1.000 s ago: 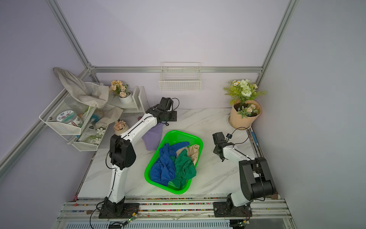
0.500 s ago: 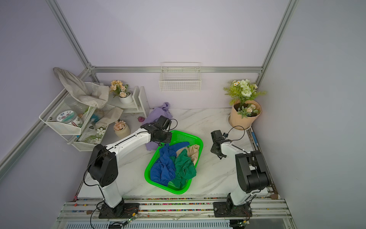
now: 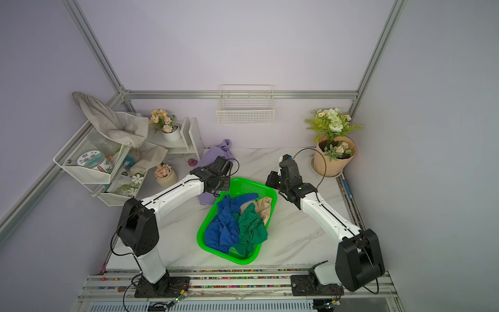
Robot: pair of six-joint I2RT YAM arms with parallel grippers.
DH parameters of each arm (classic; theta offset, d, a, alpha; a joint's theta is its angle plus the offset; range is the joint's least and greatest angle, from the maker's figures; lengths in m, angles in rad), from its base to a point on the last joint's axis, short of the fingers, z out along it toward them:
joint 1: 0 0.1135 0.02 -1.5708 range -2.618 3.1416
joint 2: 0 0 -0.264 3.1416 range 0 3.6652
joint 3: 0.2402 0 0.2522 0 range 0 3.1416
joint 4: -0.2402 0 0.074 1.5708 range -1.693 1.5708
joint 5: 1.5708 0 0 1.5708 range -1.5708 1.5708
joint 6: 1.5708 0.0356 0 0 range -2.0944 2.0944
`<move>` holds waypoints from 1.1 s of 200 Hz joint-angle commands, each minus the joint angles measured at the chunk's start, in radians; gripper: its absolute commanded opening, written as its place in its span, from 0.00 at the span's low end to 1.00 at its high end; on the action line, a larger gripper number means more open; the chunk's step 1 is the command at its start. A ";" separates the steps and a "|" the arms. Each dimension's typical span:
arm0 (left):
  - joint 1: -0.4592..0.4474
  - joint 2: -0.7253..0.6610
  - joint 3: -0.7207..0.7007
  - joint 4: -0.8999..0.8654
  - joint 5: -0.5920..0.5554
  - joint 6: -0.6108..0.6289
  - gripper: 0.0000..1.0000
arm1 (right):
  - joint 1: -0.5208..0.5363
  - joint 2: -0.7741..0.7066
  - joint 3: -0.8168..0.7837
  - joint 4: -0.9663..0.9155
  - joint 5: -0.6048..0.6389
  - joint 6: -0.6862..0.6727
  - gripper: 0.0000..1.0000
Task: Fold and stack t-shirts
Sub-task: Move the T-shirt to the center of the board.
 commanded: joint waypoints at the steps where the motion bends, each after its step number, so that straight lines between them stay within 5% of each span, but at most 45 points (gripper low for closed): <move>1: 0.002 0.008 0.077 -0.040 -0.087 -0.015 0.00 | 0.047 0.101 0.000 -0.099 -0.106 -0.032 0.00; 68: 0.005 0.004 0.035 -0.037 -0.078 -0.036 0.00 | 0.079 0.295 0.120 -0.342 -0.058 -0.085 0.00; 148: 0.006 0.032 0.097 -0.030 -0.088 0.011 0.00 | 0.091 0.573 0.289 -0.924 0.704 0.274 0.00; 176: 0.013 0.040 0.126 -0.022 -0.085 0.026 0.00 | 0.013 0.578 0.202 -1.068 0.870 0.469 0.00; 220: 0.029 0.034 0.134 -0.003 -0.068 0.053 0.00 | -0.262 0.321 -0.058 -1.082 0.900 0.653 0.00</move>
